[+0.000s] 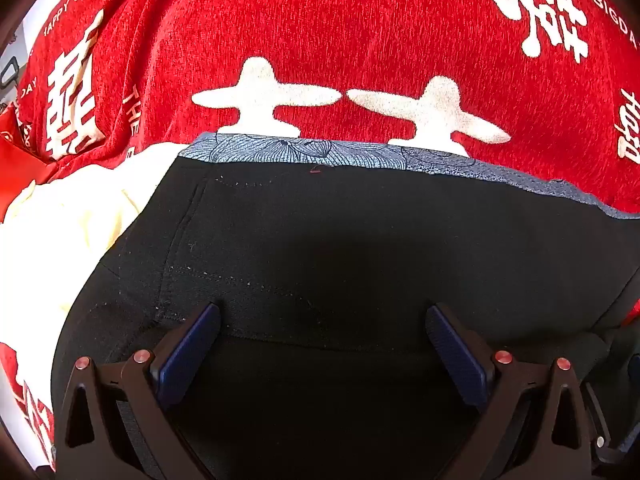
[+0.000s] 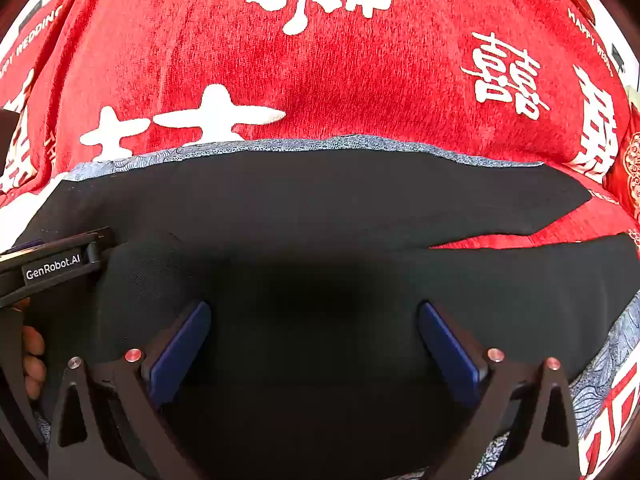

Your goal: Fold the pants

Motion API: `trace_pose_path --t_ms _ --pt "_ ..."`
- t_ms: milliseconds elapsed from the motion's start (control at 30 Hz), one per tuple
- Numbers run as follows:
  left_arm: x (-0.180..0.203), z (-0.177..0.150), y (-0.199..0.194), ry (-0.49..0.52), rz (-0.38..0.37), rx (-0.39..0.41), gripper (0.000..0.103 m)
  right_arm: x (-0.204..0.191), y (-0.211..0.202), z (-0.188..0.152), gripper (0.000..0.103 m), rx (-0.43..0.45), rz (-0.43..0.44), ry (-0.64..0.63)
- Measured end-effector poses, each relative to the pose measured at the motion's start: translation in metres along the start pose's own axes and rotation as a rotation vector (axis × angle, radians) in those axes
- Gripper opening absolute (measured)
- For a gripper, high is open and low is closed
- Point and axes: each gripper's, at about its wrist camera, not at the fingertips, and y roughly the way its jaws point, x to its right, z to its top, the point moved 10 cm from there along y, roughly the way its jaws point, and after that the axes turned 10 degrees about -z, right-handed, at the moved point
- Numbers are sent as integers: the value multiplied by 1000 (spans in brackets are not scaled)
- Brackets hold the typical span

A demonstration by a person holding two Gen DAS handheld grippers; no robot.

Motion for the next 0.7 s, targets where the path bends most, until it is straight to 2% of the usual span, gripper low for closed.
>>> trace_pose_path --t_ms 500,700 --pt "0 0 0 1 2 0 103 0 0 0 103 2 2 2" --pt "2 0 -1 14 24 1 103 0 0 0 103 2 2 2"
